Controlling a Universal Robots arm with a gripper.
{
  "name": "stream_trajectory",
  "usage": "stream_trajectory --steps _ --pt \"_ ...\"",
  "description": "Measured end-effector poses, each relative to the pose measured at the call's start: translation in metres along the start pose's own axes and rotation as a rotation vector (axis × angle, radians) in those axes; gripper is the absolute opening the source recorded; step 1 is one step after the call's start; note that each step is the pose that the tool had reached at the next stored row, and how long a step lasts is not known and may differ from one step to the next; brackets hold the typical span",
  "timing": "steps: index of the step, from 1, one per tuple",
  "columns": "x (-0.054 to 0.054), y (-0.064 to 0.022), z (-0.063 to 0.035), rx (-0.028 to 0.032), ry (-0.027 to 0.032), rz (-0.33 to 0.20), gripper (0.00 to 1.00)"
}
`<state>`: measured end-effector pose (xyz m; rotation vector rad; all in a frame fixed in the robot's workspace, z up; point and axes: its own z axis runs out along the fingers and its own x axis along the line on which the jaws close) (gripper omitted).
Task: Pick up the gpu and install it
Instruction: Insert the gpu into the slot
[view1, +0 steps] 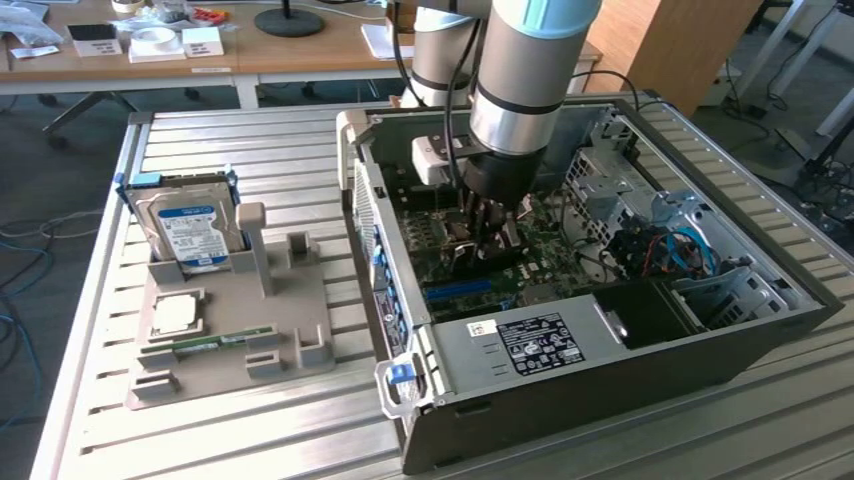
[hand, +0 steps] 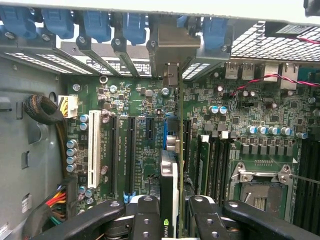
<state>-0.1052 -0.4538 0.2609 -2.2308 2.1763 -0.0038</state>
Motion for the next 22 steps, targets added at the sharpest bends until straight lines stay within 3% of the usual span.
stream_trajectory --steps 22 --pt "0.0018 -0.0008 0.0020 0.0003 0.0008 0.026 0.27"
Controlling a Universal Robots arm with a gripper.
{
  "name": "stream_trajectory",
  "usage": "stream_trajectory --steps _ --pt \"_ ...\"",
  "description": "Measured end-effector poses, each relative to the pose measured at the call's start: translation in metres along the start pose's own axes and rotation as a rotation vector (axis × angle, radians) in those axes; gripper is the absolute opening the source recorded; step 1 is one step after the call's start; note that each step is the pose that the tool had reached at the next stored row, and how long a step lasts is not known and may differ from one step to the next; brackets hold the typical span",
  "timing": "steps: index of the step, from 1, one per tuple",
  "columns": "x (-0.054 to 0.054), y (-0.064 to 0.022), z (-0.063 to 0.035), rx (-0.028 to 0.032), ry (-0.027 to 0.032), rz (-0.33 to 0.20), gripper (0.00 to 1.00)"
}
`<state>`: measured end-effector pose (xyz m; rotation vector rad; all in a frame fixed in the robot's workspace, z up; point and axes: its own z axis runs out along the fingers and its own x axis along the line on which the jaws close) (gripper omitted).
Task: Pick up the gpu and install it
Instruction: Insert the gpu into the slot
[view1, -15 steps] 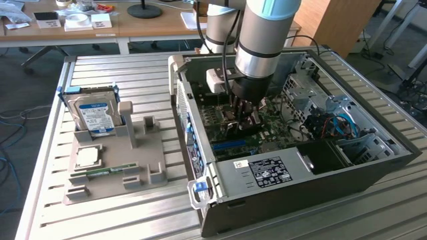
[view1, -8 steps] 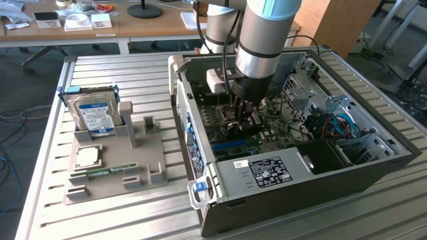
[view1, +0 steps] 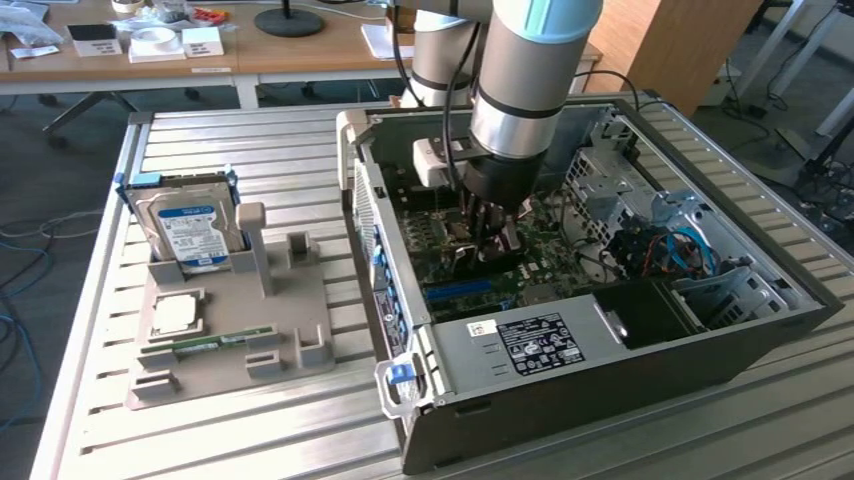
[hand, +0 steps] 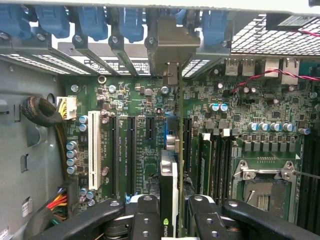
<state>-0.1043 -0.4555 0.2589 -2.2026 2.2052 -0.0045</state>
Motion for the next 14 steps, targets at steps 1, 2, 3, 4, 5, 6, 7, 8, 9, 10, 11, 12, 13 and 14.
stream_trajectory --steps 1,2,3,4,5,6,7,8,9,10,11,12,13,14 --pt "0.0000 0.0000 0.0000 0.0000 0.0000 0.000 0.27" --pt "0.0000 0.0000 0.0001 0.0001 -0.0001 0.000 0.27" --pt "0.0000 0.0000 0.0001 0.0001 -0.0002 0.000 0.27" --pt "0.0000 0.0000 0.0001 0.0001 -0.0002 0.000 0.27" --pt "0.0000 0.0000 0.0001 0.0002 -0.0003 0.000 0.27" --pt "0.0001 0.0000 0.0003 0.0003 -0.0005 0.000 0.27" --pt "0.0004 0.0001 0.0002 0.0002 -0.0004 0.000 0.27" --pt "0.0005 0.0000 0.0002 0.0002 -0.0003 0.000 0.27" --pt "0.0005 0.0000 0.0002 0.0002 -0.0003 0.000 0.27" --pt "0.0006 0.0000 0.0005 0.0001 -0.0002 0.000 0.27" --pt "0.0007 0.0000 0.0007 0.0001 -0.0002 0.000 0.27" --pt "0.0007 0.0000 0.0007 0.0000 0.0000 0.000 0.27" --pt "0.0006 0.0000 0.0010 0.0000 -0.0001 0.000 0.27" --pt "0.0006 0.0000 0.0013 0.0001 -0.0002 0.000 0.27"
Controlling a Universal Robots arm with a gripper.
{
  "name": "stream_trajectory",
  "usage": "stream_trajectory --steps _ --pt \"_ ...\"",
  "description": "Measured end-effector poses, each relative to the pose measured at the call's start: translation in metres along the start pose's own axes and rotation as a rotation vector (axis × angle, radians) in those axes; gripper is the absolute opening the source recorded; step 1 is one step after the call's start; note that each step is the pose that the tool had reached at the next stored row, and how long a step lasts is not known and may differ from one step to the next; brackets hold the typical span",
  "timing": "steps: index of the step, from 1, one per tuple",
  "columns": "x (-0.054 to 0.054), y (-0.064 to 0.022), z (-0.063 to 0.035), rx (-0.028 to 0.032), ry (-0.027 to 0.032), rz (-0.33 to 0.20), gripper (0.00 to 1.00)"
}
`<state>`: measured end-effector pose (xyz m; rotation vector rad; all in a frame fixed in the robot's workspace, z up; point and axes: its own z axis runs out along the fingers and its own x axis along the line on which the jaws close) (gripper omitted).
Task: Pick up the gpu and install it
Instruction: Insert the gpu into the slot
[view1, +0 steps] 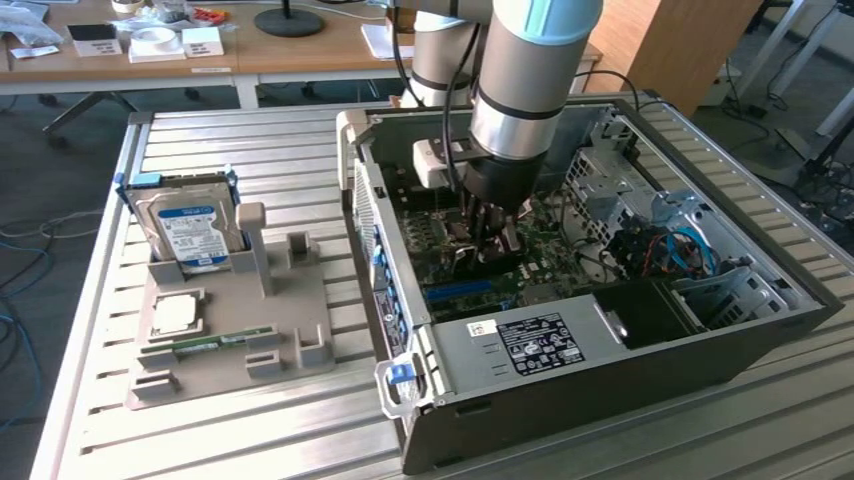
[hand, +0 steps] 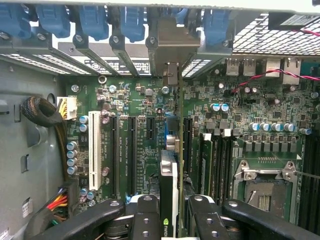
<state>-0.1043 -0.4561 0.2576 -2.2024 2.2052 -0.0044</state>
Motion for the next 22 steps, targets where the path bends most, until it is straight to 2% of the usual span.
stream_trajectory --steps 22 --pt "0.0001 0.0006 0.0049 0.0001 -0.0001 0.000 0.27"
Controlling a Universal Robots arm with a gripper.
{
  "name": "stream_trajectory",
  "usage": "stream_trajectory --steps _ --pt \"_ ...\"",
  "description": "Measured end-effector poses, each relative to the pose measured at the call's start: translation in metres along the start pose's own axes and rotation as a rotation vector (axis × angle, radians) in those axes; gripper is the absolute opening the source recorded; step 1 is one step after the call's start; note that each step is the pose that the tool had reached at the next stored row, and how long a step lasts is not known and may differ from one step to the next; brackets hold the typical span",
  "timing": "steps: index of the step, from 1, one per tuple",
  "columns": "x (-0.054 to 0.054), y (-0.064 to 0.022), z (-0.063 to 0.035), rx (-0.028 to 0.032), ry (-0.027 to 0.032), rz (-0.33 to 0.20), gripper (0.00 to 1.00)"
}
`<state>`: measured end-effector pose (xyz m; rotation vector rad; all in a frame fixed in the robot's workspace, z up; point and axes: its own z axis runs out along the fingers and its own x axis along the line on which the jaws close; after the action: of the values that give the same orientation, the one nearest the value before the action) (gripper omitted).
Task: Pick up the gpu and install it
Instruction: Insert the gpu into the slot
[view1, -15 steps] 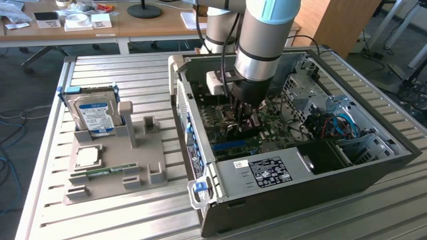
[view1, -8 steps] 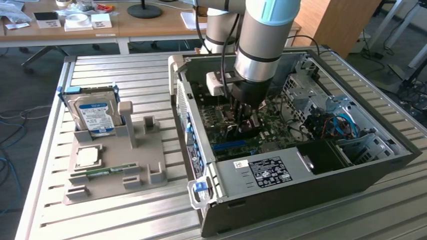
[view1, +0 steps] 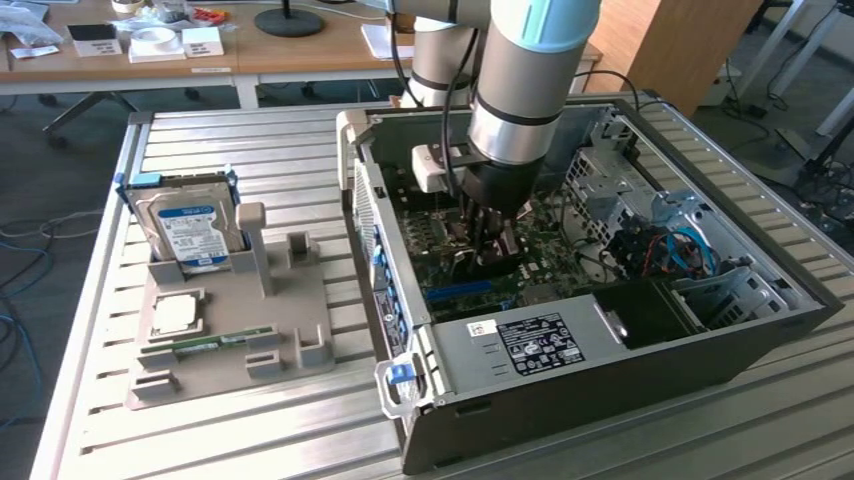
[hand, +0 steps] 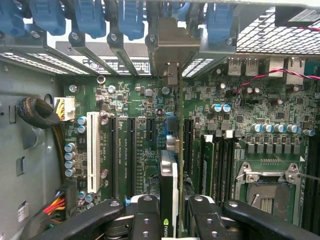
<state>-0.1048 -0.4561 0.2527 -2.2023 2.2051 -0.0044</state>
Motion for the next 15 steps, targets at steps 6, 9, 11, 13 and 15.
stream_trajectory --steps 6,9,11,13,15 --pt "0.0000 0.0002 0.0010 0.0000 0.0001 0.000 0.27" --pt "0.0000 0.0003 0.0010 -0.0001 0.0002 0.000 0.27" --pt "0.0000 0.0007 0.0011 0.0001 0.0000 0.000 0.27" --pt "0.0001 0.0013 0.0016 0.0001 0.0000 0.000 0.27" --pt "0.0001 0.0016 0.0017 -0.0001 0.0001 0.000 0.27"
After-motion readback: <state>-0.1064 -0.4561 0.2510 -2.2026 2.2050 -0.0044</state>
